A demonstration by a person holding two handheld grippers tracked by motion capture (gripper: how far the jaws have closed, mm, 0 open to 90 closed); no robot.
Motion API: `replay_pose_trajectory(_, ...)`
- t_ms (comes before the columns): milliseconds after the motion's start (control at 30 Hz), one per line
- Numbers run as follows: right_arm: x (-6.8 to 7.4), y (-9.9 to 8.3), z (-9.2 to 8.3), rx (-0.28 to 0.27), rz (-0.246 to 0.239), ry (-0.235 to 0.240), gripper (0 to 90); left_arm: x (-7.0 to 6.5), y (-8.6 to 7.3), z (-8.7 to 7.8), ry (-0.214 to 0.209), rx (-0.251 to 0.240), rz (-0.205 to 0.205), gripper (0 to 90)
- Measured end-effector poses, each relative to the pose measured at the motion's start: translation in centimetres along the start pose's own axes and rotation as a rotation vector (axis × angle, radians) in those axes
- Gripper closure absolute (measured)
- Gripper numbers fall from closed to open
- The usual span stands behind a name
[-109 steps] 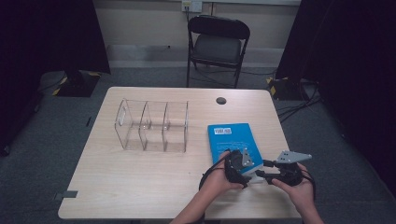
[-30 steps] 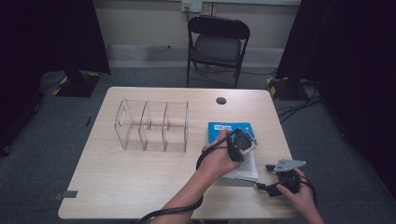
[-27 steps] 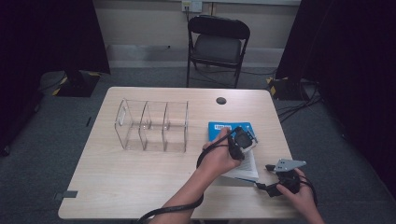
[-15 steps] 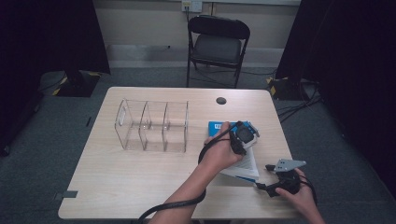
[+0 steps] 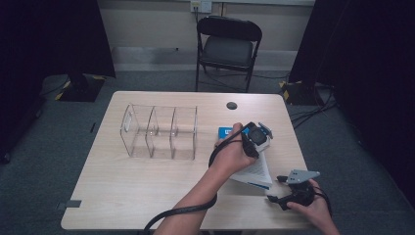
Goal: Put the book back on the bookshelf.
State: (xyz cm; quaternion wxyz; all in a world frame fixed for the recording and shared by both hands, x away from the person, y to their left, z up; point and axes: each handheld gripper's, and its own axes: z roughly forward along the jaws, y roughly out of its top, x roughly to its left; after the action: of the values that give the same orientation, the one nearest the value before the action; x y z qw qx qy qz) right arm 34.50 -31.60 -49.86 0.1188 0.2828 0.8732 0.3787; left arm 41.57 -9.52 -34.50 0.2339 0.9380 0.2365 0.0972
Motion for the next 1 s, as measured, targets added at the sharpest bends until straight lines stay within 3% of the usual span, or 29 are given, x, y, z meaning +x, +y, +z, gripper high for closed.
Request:
replay_pose_trajectory(233, 0.2, 0.1, 0.2, -0.008, 0.014, -0.028, 13.6, 0.0, 0.2, -0.5, 0.016, 0.002, -0.001, 75.3)
replay_pose_trajectory(533, 0.6, 0.3, 0.5, -0.011, 0.006, -0.019, 13.9, 0.5, 1.1, -1.5, 0.010, 0.016, -0.024, 75.3)
replay_pose_trajectory(733, 0.3, 0.8, 1.0, -0.017, 0.029, -0.046, 15.3, 0.4, 1.0, -2.1, 0.011, 0.014, -0.028, 75.3)
replay_pose_trajectory(1000, 0.3, 1.5, 1.1, -0.106, 0.060, -0.047, 16.2, -0.1, 0.7, -2.5, 0.003, 0.020, -0.017, 75.3)
